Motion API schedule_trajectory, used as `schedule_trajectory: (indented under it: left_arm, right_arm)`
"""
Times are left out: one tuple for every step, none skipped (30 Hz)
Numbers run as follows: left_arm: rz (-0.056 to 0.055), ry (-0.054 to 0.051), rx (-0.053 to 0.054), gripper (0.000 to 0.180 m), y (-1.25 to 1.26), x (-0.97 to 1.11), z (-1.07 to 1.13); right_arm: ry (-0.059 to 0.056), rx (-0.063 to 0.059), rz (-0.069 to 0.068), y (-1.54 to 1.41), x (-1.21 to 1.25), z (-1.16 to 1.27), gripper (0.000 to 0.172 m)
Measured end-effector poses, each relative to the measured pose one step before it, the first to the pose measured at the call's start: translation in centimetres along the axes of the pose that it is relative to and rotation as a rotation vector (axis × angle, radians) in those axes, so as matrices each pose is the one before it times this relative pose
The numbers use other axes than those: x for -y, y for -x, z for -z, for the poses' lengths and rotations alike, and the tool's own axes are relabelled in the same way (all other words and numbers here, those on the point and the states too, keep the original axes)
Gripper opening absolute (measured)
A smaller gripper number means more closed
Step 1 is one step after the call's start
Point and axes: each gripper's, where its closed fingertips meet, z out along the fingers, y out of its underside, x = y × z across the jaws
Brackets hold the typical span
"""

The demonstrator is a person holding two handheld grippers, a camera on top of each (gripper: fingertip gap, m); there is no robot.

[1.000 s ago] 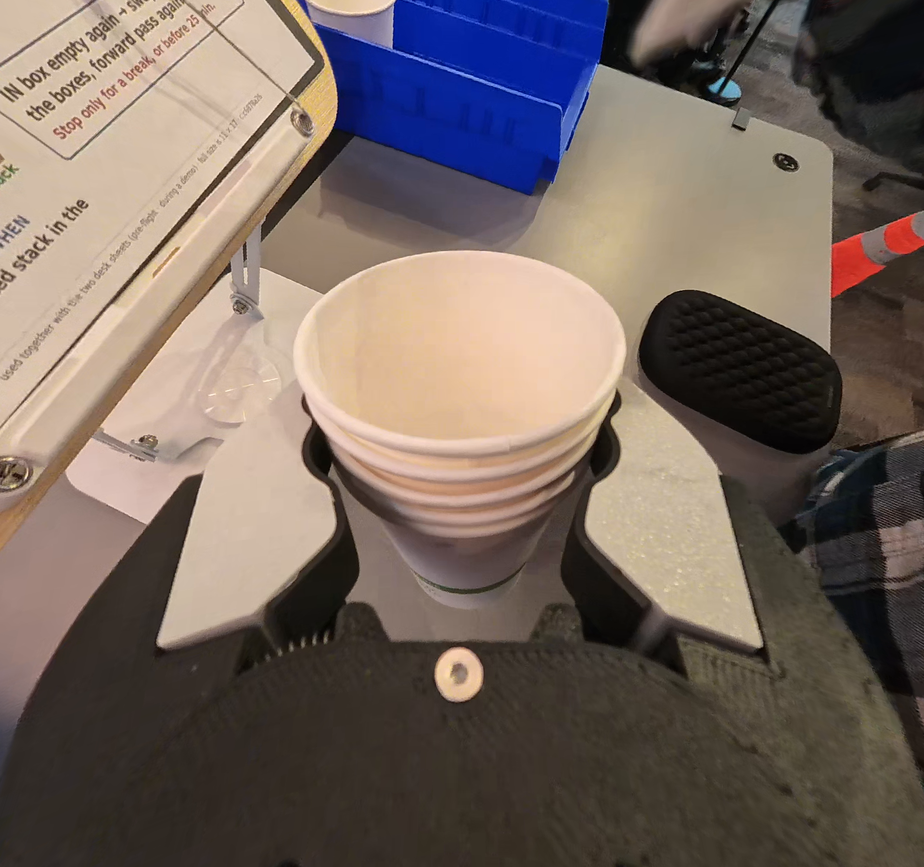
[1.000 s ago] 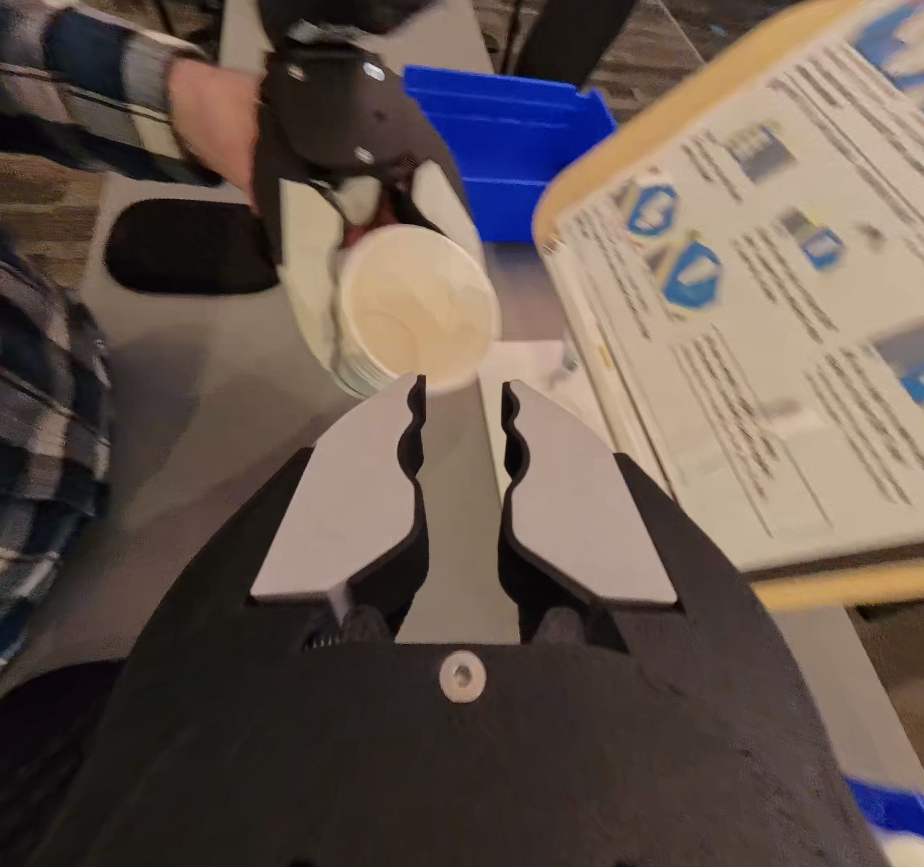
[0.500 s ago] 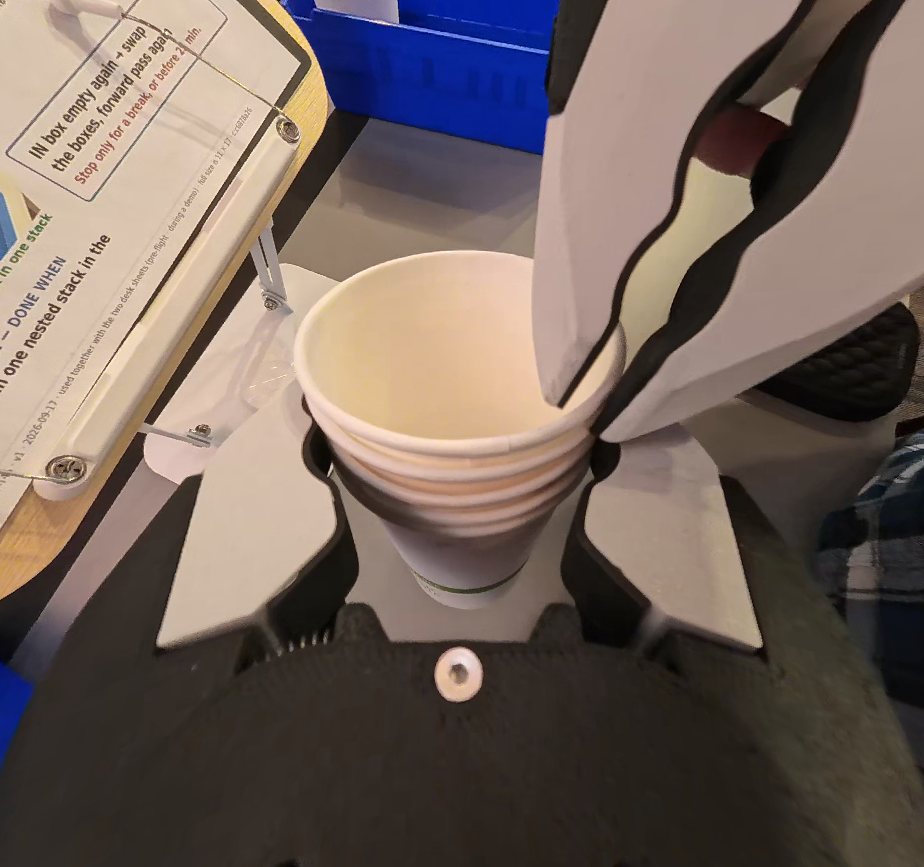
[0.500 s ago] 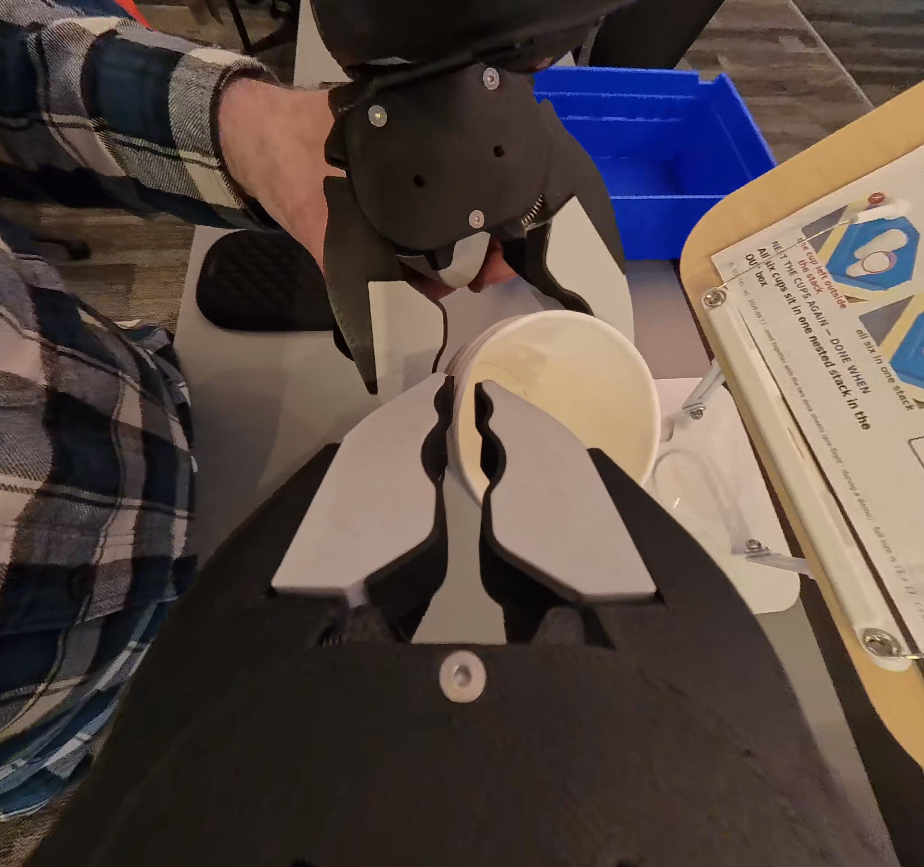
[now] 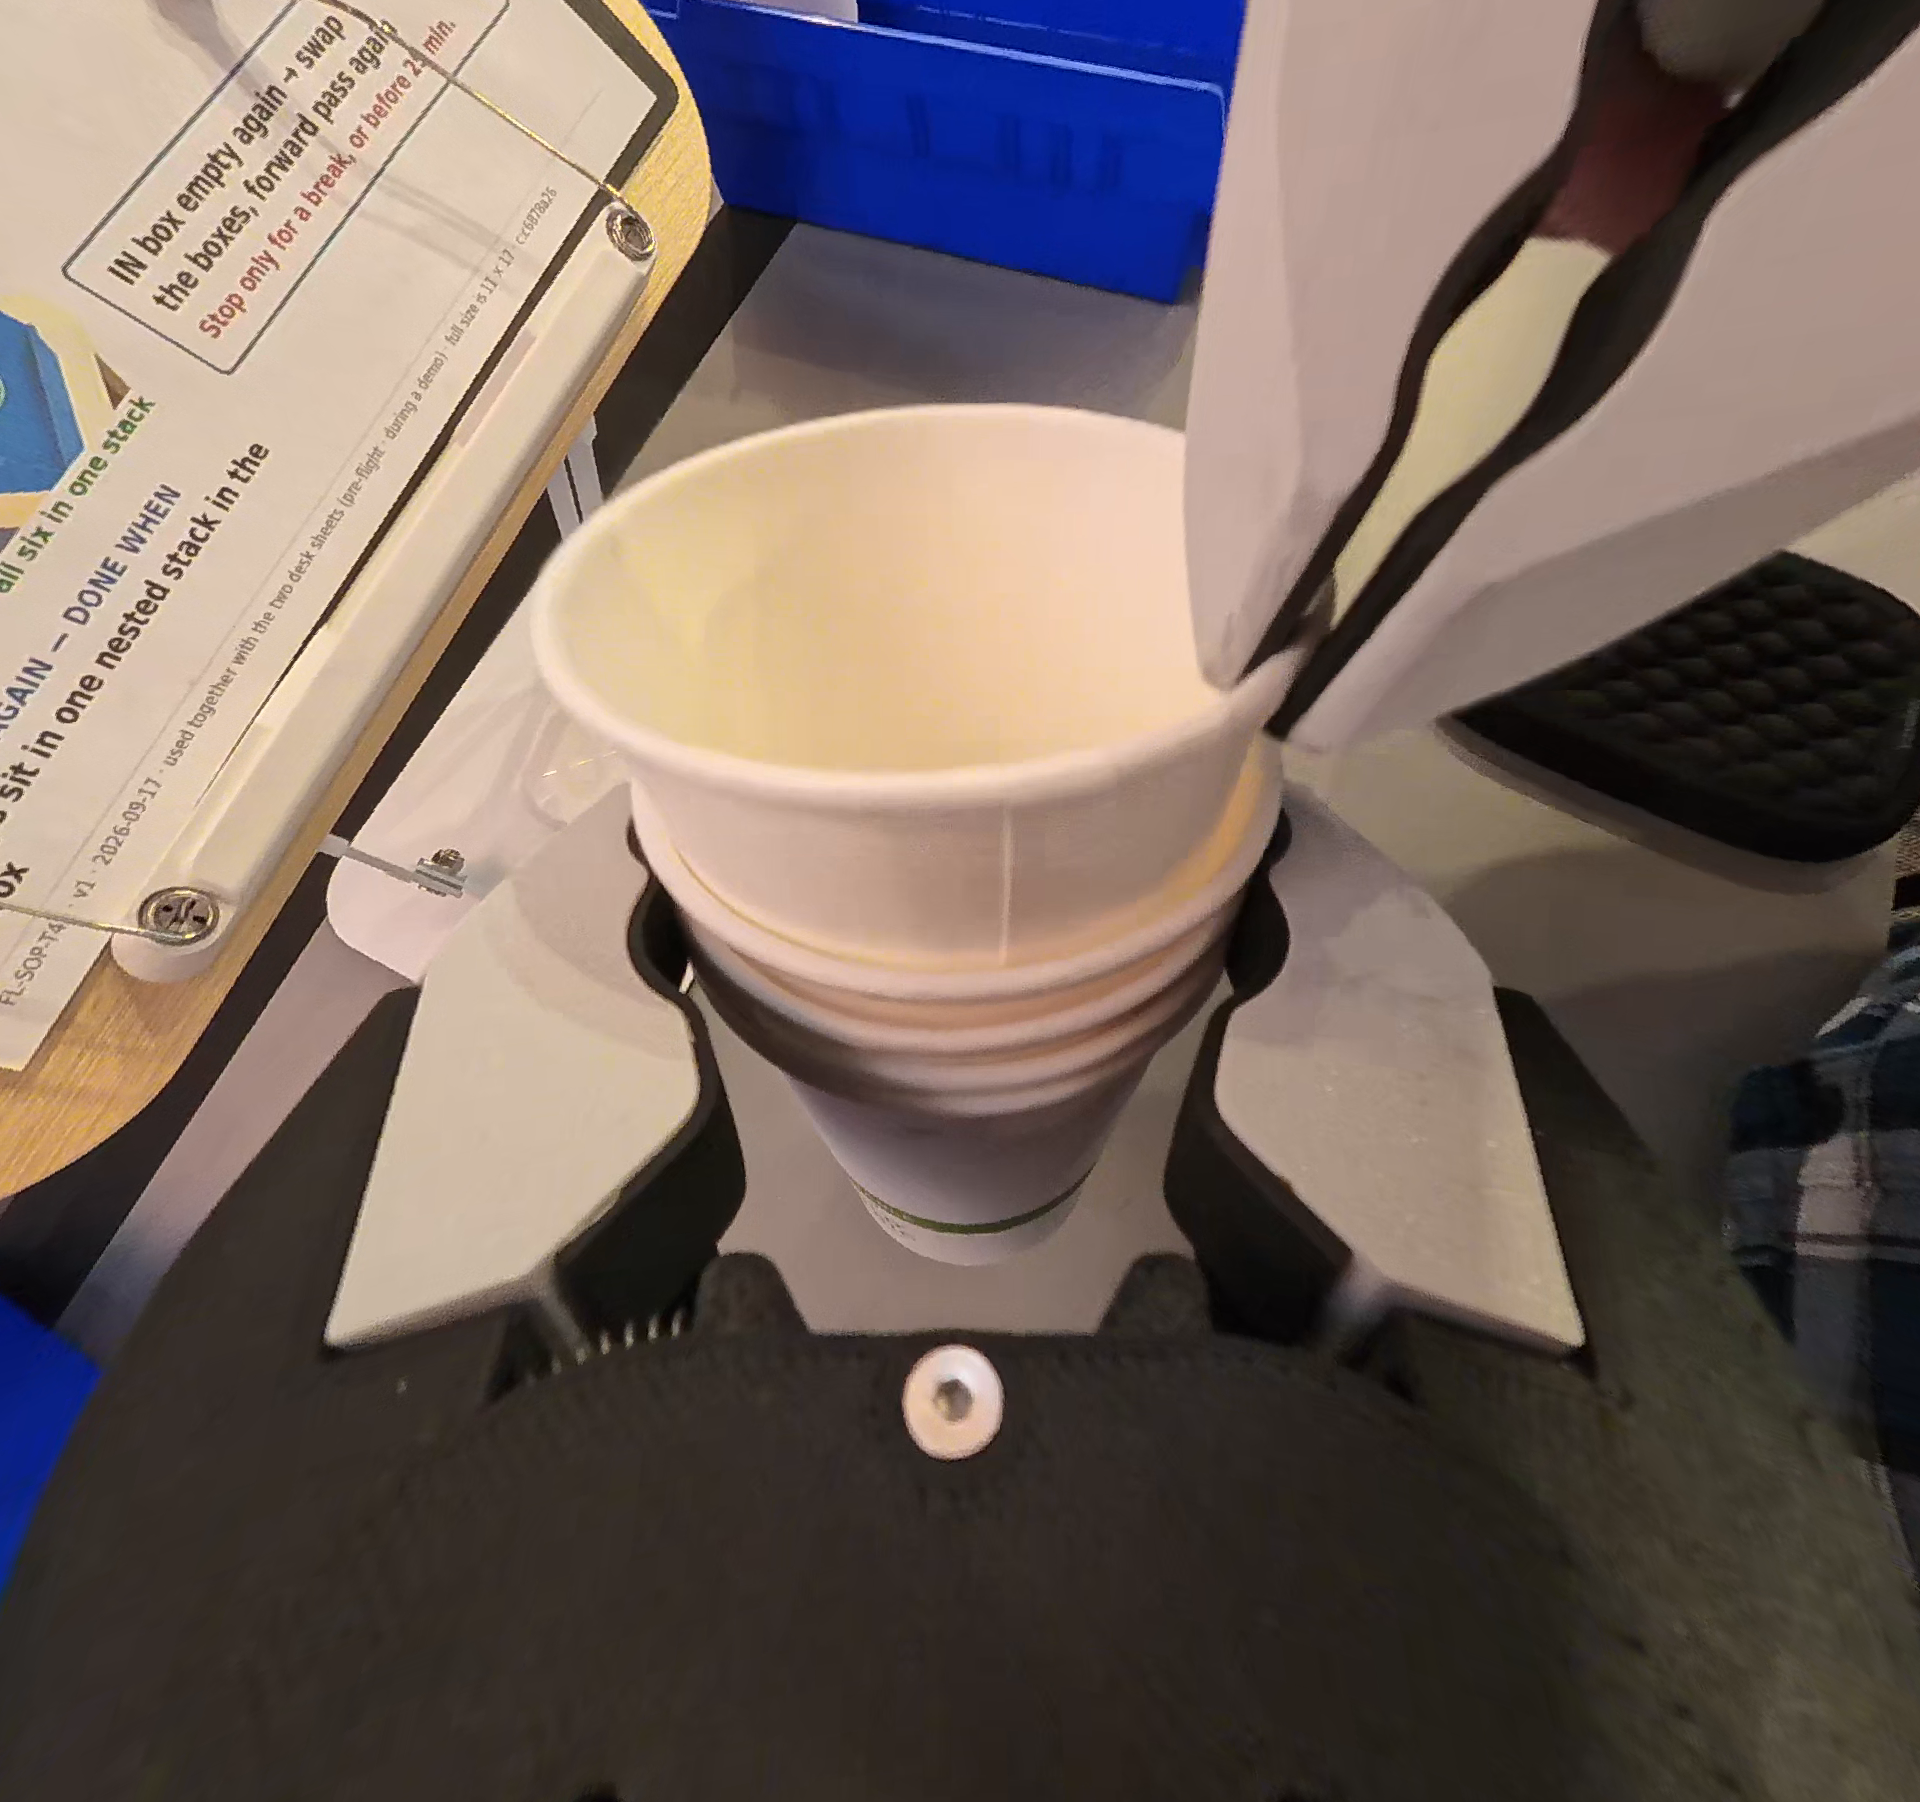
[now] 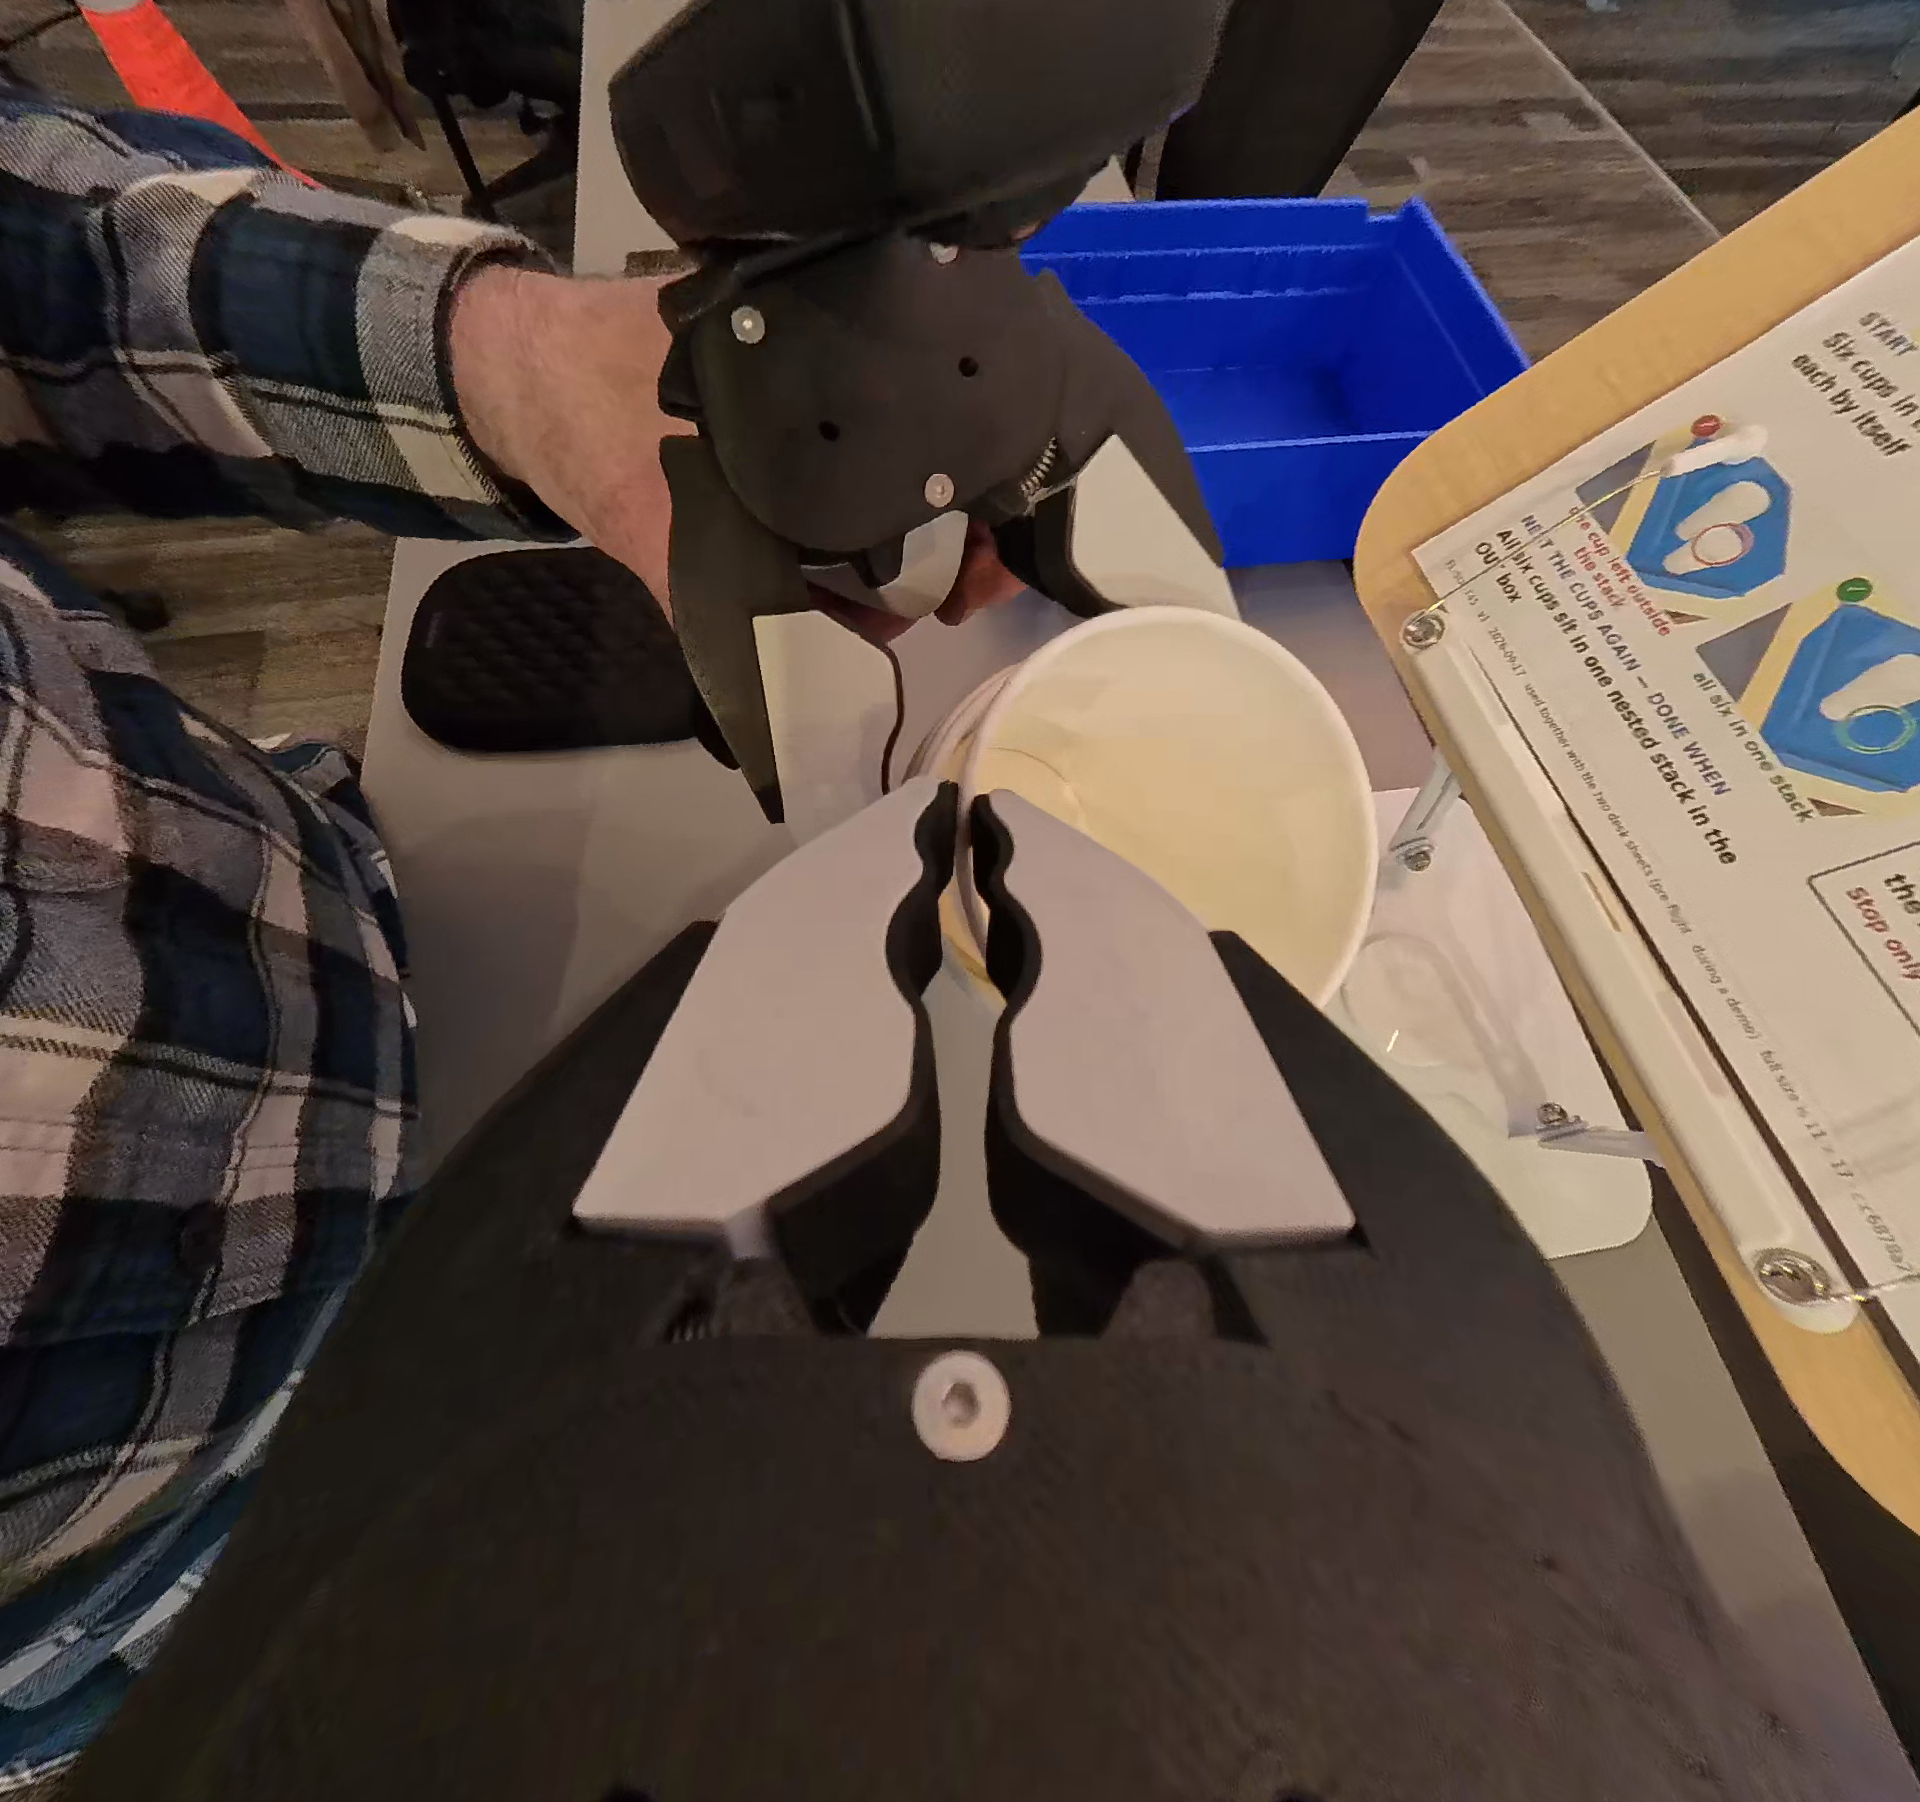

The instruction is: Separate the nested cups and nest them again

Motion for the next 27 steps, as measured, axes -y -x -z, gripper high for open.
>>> schedule_trajectory:
  left_arm:
    - [0.0009,0.0007,-0.0014,0.104,0.006,-0.070,-0.035]
    - [0.0014,-0.0016,-0.0006,0.104,0.014,-0.023,-0.040]
    - [0.0022,-0.0012,-0.0015,0.104,0.007,-0.019,-0.034]
    - [0.0011,-0.0007,-0.0029,0.104,-0.008,-0.019,-0.037]
    - [0.0009,-0.0005,-0.0015,0.104,0.021,-0.028,-0.045]
    - [0.0013,-0.0010,0.0006,0.104,0.062,-0.023,-0.032]
    - [0.0020,-0.0006,-0.0016,0.104,0.043,-0.040,-0.031]
    - [0.0026,-0.0001,-0.0020,0.104,0.041,-0.060,-0.044]
    - [0.0017,-0.0006,-0.0004,0.104,0.060,-0.048,-0.037]
    - [0.0022,-0.0004,0.0000,0.104,0.079,-0.054,-0.049]
    - [0.0025,-0.0003,-0.0018,0.104,0.050,-0.041,-0.049]
    - [0.0026,-0.0017,-0.0013,0.104,0.071,-0.018,-0.049]
    - [0.0029,-0.0028,-0.0014,0.104,0.063,0.017,-0.051]
    - [0.0036,-0.0035,-0.0019,0.104,0.056,0.020,-0.048]
    - [0.0027,-0.0026,-0.0024,0.104,0.043,0.027,-0.063]
    - [0.0016,-0.0017,-0.0012,0.104,0.054,0.011,-0.067]
    - [0.0009,0.0000,-0.0012,0.104,0.048,-0.002,-0.082]
    - [0.0000,0.0003,-0.0003,0.104,0.052,-0.017,-0.066]
    - [0.0000,-0.0007,-0.0006,0.104,0.042,-0.003,-0.057]
    - [0.0012,-0.0012,-0.0010,0.104,0.051,0.002,-0.059]
    - [0.0020,-0.0005,-0.0007,0.104,0.057,-0.027,-0.046]
    - [0.0020,-0.0015,-0.0003,0.104,0.080,-0.014,-0.036]
    - [0.0033,-0.0023,-0.0004,0.104,0.081,-0.008,-0.037]
    - [0.0053,-0.0033,0.0001,0.104,0.095,-0.016,-0.032]
    - [0.0068,-0.0034,-0.0014,0.104,0.101,-0.026,-0.034]
    - [0.0063,-0.0044,-0.0010,0.103,0.097,-0.002,-0.038]
    - [0.0057,-0.0043,-0.0020,0.103,0.080,0.017,-0.046]
  right_arm:
    - [-0.0005,-0.0055,0.0009,-0.162,0.029,0.124,0.003]
    - [0.0004,-0.0005,-0.0007,-0.107,-0.017,0.068,0.003]
    - [-0.0017,0.0021,-0.0021,-0.048,-0.019,0.026,0.003]
    - [-0.0016,-0.0010,0.0008,-0.062,-0.028,0.044,0.003]
    - [0.0020,-0.0037,0.0019,-0.107,-0.058,0.081,0.003]
    - [0.0008,-0.0043,-0.0007,-0.137,-0.033,0.129,0.003]
    - [-0.0041,-0.0034,-0.0025,-0.134,0.062,0.155,0.003]
    - [-0.0055,-0.0022,-0.0015,-0.097,0.101,0.154,0.003]
    - [-0.0023,-0.0024,0.0008,-0.088,0.072,0.141,0.003]
    - [-0.0004,-0.0042,0.0044,-0.095,0.064,0.152,0.003]
    - [-0.0004,-0.0051,0.0051,-0.112,0.078,0.148,0.003]
    - [0.0005,-0.0032,0.0020,-0.122,0.051,0.131,0.003]
    - [0.0011,-0.0023,0.0006,-0.119,0.028,0.121,0.003]
    - [0.0002,-0.0042,0.0020,-0.140,0.026,0.098,0.003]
    - [-0.0001,-0.0029,0.0019,-0.100,0.026,0.087,0.003]
    - [0.0007,-0.0011,0.0011,-0.079,0.004,0.071,0.003]
    - [0.0000,-0.0025,0.0023,-0.073,0.017,0.065,0.003]
    - [-0.0006,-0.0022,0.0015,-0.059,0.037,0.081,0.003]
    - [-0.0007,-0.0008,0.0005,-0.035,0.046,0.086,0.003]
    - [-0.0001,-0.0027,0.0012,-0.059,0.050,0.111,0.003]
    - [-0.0024,-0.0055,0.0027,-0.090,0.101,0.160,0.003]
    - [-0.0063,-0.0056,0.0025,-0.092,0.160,0.220,0.003]
    - [-0.0071,-0.0040,0.0000,-0.091,0.180,0.271,0.003]
    - [-0.0074,-0.0056,-0.0003,-0.130,0.197,0.305,0.003]
    - [-0.0087,-0.0097,0.0017,-0.187,0.225,0.365,0.003]
    - [-0.0088,-0.0100,0.0009,-0.215,0.255,0.417,0.003]
    - [-0.0094,-0.0081,-0.0013,-0.219,0.278,0.442,0.003]
